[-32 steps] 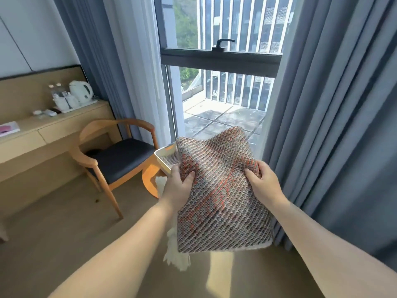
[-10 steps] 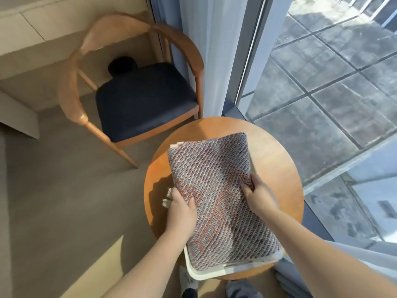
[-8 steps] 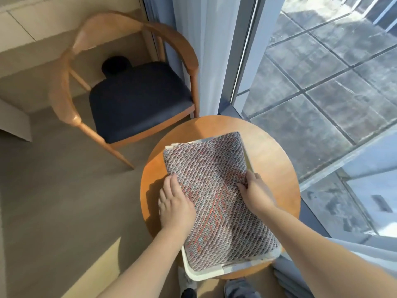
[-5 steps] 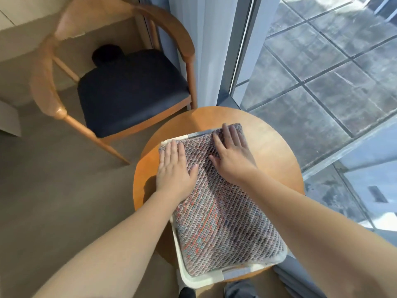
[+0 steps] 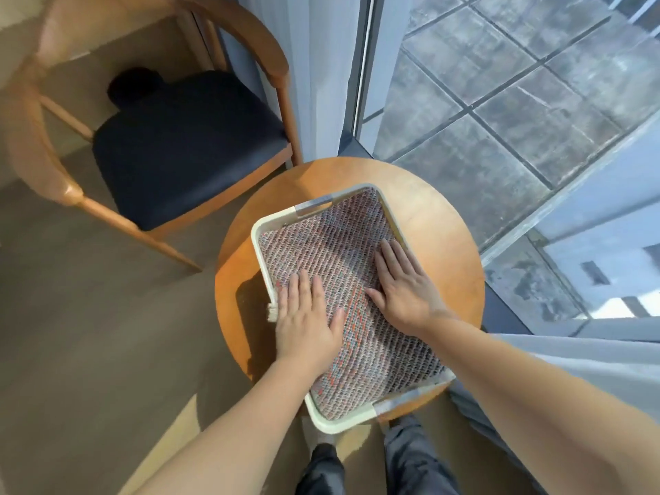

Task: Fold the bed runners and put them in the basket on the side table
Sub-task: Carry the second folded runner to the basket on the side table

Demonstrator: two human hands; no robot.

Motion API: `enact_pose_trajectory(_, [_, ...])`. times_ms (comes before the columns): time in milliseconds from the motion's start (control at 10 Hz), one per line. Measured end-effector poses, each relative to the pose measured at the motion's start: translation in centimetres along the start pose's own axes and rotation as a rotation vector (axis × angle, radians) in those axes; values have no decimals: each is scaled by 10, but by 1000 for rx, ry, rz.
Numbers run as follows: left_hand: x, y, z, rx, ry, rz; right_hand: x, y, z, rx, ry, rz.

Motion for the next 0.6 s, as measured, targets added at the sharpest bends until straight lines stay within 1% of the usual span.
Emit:
enact_pose_trajectory(100, [14,5,7,-63,47,9,34,11,-1,0,19,-20])
enact_pose_trajectory(200, [29,23,10,-158,150,-4,67,25,-4,21,49,-3])
enact_pose_trajectory(400, [24,34,9,-214,142,-18,63,33,-3,59,12,-5])
enact_pose_trajectory(500, [29,26,8,-203,141,-42,74,27,-4,8,19,-29])
enact_pose_trajectory(600, [38,6,5,-160,99,-21,93,12,-3,-83,37,-50])
Point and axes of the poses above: each hand's wrist, its own x-axis away from the middle knuckle, its own y-axis out of the palm, z = x × y, the point moved 6 cm from there along -x, towards the middle knuckle, and after that the axes turned 6 degrees about -y, right-handed, at the moved point
